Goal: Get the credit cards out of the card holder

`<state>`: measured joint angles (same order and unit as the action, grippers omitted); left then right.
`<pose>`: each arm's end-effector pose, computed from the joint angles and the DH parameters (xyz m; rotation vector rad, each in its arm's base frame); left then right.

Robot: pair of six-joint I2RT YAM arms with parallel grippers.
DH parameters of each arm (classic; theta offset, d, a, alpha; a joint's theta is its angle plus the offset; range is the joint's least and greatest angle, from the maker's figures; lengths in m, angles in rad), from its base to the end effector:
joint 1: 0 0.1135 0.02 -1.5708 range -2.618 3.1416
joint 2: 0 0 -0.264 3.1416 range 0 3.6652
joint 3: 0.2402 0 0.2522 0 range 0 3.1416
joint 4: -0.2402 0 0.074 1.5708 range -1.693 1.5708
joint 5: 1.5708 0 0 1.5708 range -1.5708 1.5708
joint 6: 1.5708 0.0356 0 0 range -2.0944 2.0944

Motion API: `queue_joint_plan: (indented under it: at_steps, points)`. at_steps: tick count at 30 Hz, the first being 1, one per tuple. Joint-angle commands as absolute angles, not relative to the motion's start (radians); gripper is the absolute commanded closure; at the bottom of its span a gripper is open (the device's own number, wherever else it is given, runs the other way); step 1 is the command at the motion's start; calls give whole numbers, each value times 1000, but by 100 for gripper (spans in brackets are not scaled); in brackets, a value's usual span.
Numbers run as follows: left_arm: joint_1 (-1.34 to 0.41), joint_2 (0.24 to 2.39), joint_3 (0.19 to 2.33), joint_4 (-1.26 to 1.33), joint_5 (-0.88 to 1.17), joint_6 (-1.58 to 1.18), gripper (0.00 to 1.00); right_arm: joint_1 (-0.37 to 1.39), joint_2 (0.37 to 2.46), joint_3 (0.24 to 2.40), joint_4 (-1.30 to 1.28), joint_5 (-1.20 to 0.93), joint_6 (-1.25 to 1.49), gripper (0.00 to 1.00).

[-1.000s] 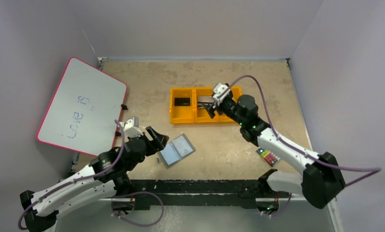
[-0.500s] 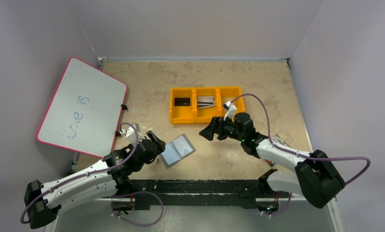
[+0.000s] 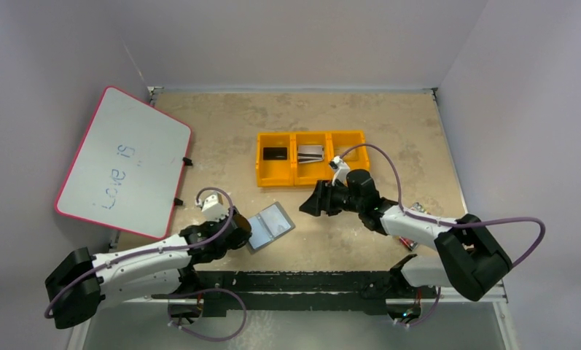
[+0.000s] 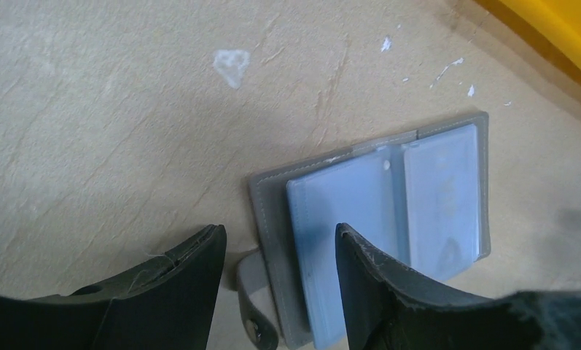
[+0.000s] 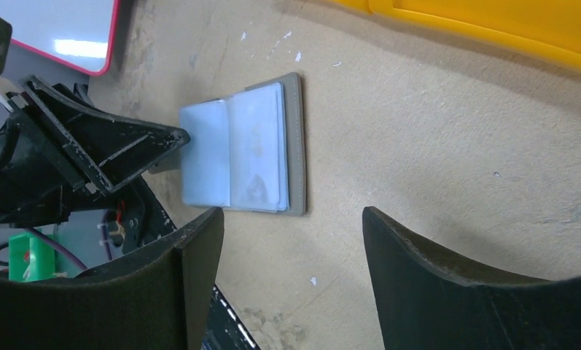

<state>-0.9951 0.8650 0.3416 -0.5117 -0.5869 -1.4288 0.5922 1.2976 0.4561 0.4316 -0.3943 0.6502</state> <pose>0.0948 -0.1099 0.1548 -0.7080 2.2923 -0.3607 0.2037 0.1535 0.1824 -0.2174 2.1395 1.1602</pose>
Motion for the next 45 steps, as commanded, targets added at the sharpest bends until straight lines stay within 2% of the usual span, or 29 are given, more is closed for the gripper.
queue_joint_plan:
  at_steps: [1, 6, 10, 17, 24, 28, 35, 45]
  points:
    - [-994, 961, 377, -372, -575, -1311, 48, 607, 1285, 495, 393, -395, 635, 30]
    - [-995, 1107, 423, -308, -581, -1181, 66, 621, 1242, 476, 334, -286, 661, 39]
    - [-997, 1186, 475, -244, -563, -1050, 73, 627, 1213, 465, 327, -268, 676, 41]
    - [-997, 1198, 507, -154, -515, -979, 72, 674, 1193, 491, 259, -226, 695, 41]
    - [-997, 1197, 483, -131, -497, -1006, 71, 820, 1329, 593, 185, -77, 771, 46]
    - [-997, 1182, 472, -150, -502, -1019, 65, 842, 1374, 614, 177, -26, 792, 49]
    - [-996, 1156, 454, -146, -489, -1032, 64, 850, 1419, 622, 205, -87, 780, 58]
    - [-997, 1161, 438, -165, -493, -1055, 65, 850, 1476, 630, 174, -60, 787, 60]
